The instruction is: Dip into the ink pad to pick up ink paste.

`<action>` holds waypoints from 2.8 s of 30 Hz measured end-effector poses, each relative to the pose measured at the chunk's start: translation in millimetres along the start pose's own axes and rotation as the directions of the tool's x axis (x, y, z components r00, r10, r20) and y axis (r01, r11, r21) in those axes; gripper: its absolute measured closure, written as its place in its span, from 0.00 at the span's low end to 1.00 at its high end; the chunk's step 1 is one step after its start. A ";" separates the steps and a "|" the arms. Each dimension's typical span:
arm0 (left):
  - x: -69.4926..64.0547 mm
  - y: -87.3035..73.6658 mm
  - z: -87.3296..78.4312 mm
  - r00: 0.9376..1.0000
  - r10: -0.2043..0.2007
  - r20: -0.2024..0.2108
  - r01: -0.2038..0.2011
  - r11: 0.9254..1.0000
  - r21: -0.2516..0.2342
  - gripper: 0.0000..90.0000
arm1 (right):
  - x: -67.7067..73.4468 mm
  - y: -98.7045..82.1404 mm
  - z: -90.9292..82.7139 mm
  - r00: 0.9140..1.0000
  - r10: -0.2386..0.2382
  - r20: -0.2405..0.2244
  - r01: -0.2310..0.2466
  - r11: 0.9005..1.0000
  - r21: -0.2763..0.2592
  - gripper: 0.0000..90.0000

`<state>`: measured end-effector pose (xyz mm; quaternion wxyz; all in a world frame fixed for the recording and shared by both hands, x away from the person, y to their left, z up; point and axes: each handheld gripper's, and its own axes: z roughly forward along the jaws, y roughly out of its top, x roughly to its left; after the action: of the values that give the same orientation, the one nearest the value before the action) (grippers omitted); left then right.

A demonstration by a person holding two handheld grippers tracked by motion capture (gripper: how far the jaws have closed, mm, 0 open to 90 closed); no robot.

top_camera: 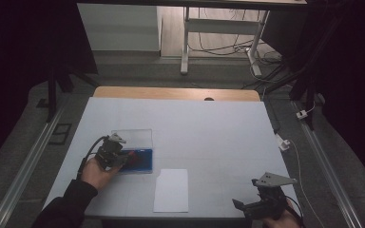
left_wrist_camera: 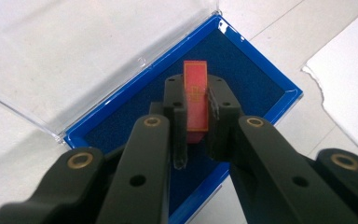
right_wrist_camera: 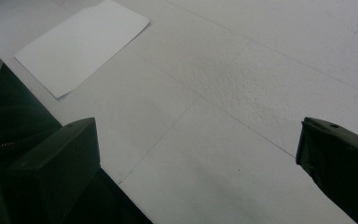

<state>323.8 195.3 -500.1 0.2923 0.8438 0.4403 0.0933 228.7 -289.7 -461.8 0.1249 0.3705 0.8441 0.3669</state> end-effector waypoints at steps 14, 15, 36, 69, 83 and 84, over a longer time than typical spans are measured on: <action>-5.6 2.5 -2.9 0.999 0.032 -0.033 -0.032 0.999 0.001 0.89 | -0.3 -0.1 -0.4 1.000 -0.002 -0.003 0.002 1.000 -0.004 0.00; -5.4 3.0 -4.6 0.999 0.033 -0.026 -0.033 0.999 -0.003 0.89 | -0.2 -0.2 -0.5 1.000 -0.002 -0.003 0.002 1.000 -0.005 0.00; -1.9 1.2 -27.7 0.999 -0.003 -0.039 0.000 0.997 -0.072 0.89 | 0.5 -0.6 -1.0 1.000 -0.004 -0.001 0.004 1.000 -0.004 0.00; 9.3 -2.2 -6.3 0.999 -0.032 -0.010 0.032 0.999 0.019 0.89 | 1.0 -0.7 -0.6 1.000 -0.006 0.003 0.006 1.000 0.001 0.00; -7.6 -1.8 -3.5 0.993 0.046 -0.107 -0.043 0.999 0.024 0.89 | 1.0 -0.3 0.2 1.000 -0.007 0.003 0.007 1.000 0.007 0.00; -4.8 -2.4 -3.8 0.995 0.029 -0.090 -0.027 0.999 0.018 0.89 | 1.0 -0.3 0.2 1.000 -0.007 0.003 0.007 1.000 0.007 0.00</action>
<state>317.7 194.0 -497.8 0.2636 0.8472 0.4420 0.1319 228.0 -289.0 -462.1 0.1262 0.3686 0.8464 0.3631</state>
